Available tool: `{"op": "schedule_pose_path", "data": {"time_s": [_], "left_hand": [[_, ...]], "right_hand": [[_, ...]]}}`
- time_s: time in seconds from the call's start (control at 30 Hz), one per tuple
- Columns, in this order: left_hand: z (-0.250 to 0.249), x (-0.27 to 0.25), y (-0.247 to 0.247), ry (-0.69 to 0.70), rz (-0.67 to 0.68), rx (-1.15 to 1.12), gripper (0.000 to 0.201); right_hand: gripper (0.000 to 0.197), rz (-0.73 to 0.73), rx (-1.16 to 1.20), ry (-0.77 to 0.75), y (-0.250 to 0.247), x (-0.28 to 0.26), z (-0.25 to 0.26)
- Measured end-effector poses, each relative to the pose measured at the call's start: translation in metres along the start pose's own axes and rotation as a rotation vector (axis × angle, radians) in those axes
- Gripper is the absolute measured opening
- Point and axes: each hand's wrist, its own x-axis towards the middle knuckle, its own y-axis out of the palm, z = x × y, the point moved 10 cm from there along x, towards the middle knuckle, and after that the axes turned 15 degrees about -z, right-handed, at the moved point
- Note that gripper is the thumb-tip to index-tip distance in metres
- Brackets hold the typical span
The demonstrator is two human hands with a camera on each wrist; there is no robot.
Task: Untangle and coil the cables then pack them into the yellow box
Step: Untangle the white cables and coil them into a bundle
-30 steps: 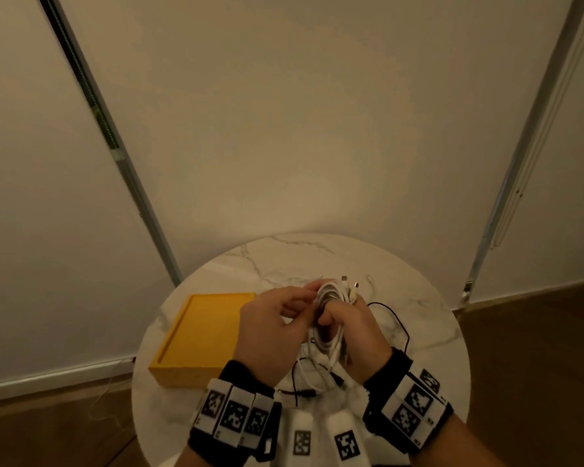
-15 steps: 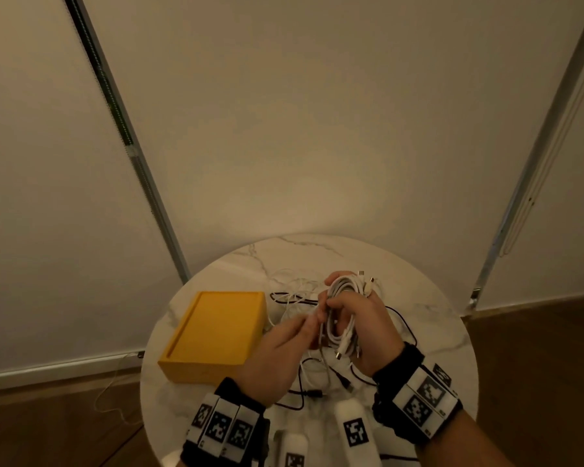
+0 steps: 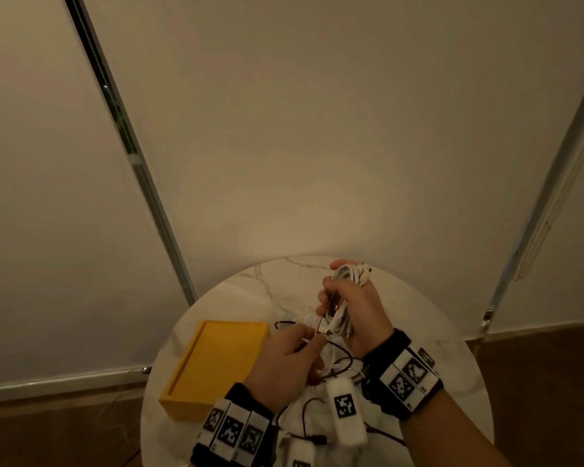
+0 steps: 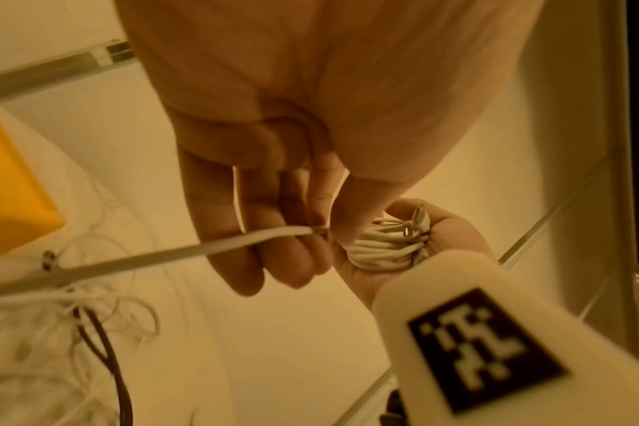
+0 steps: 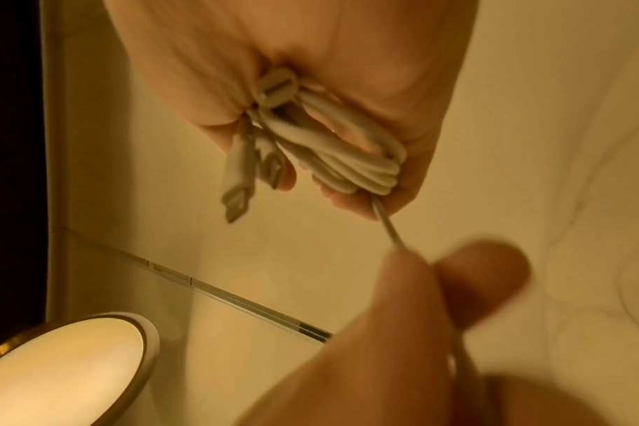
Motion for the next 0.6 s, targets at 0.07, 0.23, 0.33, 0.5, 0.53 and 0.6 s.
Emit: {"op": "schedule_pose_path", "data": {"time_s": [0.07,0.23,0.33,0.5,0.53,0.6], "left_hand": [[-0.006,0.009,-0.008,0.063,-0.015,0.154,0.023],[-0.05,0.023,-0.031,0.381,-0.112,0.447,0.022],[-0.077,0.027,-0.036,0.509,-0.136,0.534,0.018],[-0.102,0.036,-0.035,0.648,-0.145,0.554,0.016],[-0.104,0.038,-0.033,0.662,-0.142,0.527,0.015],[-0.104,0.042,-0.028,0.681,-0.145,0.48,0.014]], "right_hand": [[0.028,-0.016,-0.151,-0.103,0.006,0.017,0.015],[0.027,0.116,-0.454,-0.383,0.037,0.03,0.041],[0.022,0.216,-0.543,-0.468,0.052,0.027,0.036],[0.037,0.293,-0.532,-0.459,0.06,0.027,0.028],[0.036,0.293,-0.511,-0.456,0.06,0.029,0.028],[0.033,0.271,-0.461,-0.475,0.057,0.033,0.03]]}}
